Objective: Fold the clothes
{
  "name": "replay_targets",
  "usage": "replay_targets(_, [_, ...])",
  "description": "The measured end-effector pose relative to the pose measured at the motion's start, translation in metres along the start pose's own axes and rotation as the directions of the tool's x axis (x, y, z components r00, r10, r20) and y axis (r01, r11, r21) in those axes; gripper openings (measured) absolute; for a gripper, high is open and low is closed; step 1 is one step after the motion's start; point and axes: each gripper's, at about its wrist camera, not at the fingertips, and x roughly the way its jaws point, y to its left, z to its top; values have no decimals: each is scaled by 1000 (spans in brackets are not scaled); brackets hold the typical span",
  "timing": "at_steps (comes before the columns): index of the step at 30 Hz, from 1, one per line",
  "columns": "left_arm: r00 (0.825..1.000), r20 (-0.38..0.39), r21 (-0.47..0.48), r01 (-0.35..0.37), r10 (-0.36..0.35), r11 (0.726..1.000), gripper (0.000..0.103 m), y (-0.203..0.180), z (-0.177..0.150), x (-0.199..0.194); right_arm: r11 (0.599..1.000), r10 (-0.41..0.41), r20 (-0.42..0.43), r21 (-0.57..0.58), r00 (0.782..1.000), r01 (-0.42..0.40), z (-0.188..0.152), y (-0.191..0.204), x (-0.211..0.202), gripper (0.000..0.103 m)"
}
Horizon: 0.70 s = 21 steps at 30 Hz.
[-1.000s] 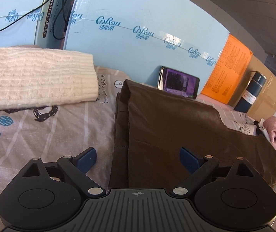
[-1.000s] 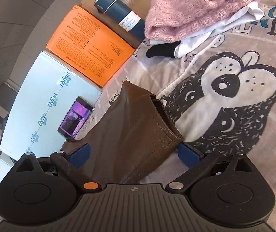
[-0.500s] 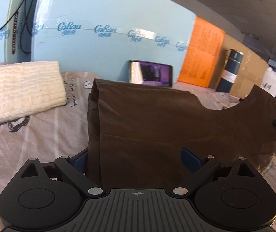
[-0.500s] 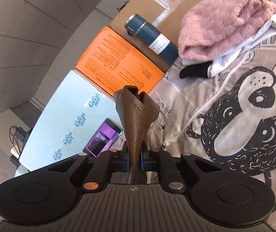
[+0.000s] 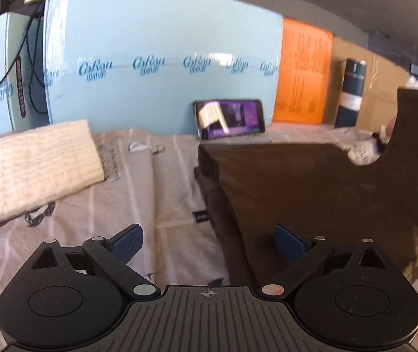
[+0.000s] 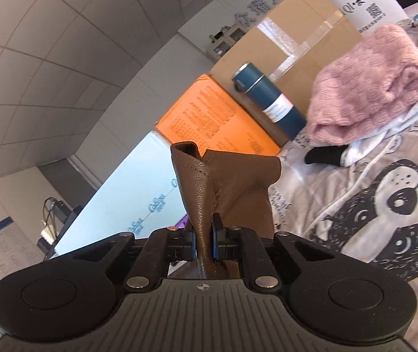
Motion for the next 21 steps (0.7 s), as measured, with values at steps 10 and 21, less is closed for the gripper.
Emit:
replay_targets(10, [999, -13, 6, 34, -34, 999, 98, 3, -2, 2, 981, 142, -207, -103, 968, -166, -42, 67, 52, 9])
replay_targets(21, [984, 175, -128, 42, -19, 991, 98, 24, 1, -19, 872, 119, -470, -371, 875, -318, -124, 104, 60, 42])
